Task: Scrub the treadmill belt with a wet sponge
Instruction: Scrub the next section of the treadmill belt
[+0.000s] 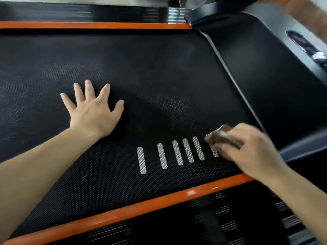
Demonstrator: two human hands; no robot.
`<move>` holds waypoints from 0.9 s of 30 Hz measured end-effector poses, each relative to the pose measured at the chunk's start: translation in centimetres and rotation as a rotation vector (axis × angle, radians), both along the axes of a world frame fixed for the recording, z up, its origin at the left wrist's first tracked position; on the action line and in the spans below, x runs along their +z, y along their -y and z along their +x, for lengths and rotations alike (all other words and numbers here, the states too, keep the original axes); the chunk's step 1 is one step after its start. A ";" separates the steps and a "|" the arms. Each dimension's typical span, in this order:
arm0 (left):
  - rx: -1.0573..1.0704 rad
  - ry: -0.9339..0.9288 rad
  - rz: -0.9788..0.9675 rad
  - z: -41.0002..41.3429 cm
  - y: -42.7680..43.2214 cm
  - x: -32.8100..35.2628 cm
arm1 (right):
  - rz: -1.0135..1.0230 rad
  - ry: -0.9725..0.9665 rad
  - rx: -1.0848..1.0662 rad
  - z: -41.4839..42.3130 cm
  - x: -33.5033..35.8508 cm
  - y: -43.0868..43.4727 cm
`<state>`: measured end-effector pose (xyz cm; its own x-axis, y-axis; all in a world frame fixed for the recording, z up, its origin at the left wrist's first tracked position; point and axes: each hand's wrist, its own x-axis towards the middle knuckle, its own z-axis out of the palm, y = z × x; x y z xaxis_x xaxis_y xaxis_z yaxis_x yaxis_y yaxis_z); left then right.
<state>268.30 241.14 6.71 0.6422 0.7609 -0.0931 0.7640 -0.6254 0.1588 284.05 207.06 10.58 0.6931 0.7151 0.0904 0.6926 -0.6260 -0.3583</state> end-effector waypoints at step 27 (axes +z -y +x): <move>0.003 0.023 0.022 5.6 3.5 -1.1 | 0.054 0.155 0.066 4.4 -3.2 -11.1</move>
<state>273.87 237.63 5.66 0.6418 0.7644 -0.0615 0.7620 -0.6267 0.1631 288.49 218.21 7.34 0.6196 0.7498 0.2320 0.7811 -0.5602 -0.2756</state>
